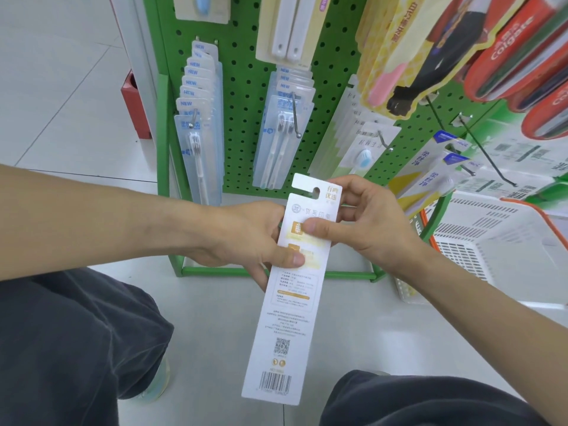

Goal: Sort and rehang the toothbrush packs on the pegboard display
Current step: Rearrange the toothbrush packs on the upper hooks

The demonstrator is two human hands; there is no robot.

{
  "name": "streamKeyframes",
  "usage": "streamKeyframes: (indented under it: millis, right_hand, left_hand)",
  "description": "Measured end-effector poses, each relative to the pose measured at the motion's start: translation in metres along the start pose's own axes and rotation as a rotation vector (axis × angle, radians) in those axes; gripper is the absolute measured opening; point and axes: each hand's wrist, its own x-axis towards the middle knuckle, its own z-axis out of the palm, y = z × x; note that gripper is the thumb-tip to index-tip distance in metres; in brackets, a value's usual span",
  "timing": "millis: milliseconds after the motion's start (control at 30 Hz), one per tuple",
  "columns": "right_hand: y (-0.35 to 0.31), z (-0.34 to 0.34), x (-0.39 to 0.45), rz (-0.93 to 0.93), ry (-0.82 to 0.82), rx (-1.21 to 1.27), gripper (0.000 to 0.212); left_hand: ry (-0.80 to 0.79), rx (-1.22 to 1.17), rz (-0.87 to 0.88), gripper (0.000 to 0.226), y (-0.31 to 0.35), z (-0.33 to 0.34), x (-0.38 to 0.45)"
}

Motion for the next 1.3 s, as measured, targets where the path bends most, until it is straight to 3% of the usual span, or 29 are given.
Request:
streamKeyframes:
  millis: [100,267,467,700,867,1067,1300]
  right_hand:
    - [0.003,-0.001,0.0,-0.008,-0.037,-0.05,0.06]
    - [0.005,-0.004,-0.001,0.015,-0.133,-0.154,0.095]
    - [0.006,-0.005,-0.002,0.013,-0.152,-0.089,0.082]
    - [0.006,-0.007,-0.001,0.04,-0.144,-0.064,0.099]
    - [0.003,-0.002,-0.004,0.104,-0.212,0.045,0.081]
    - [0.005,-0.001,-0.009,0.137,-0.427,-0.12,0.044]
    - [0.003,-0.001,-0.01,0.204,-0.476,-0.137,0.044]
  left_hand:
    - [0.0,0.01,0.035,0.051,-0.003,0.0,-0.001]
    - [0.073,0.071,0.044,0.05,-0.004,0.002,0.0]
    - [0.132,0.097,0.019,0.039,0.003,0.003,-0.002]
    - [0.222,0.038,-0.014,0.035,0.008,0.006,-0.006]
    - [0.339,0.041,0.113,0.033,0.008,0.005,-0.005]
    - [0.437,-0.041,0.232,0.023,0.013,-0.004,-0.001]
    - [0.398,-0.062,0.22,0.026,0.01,-0.004,0.001]
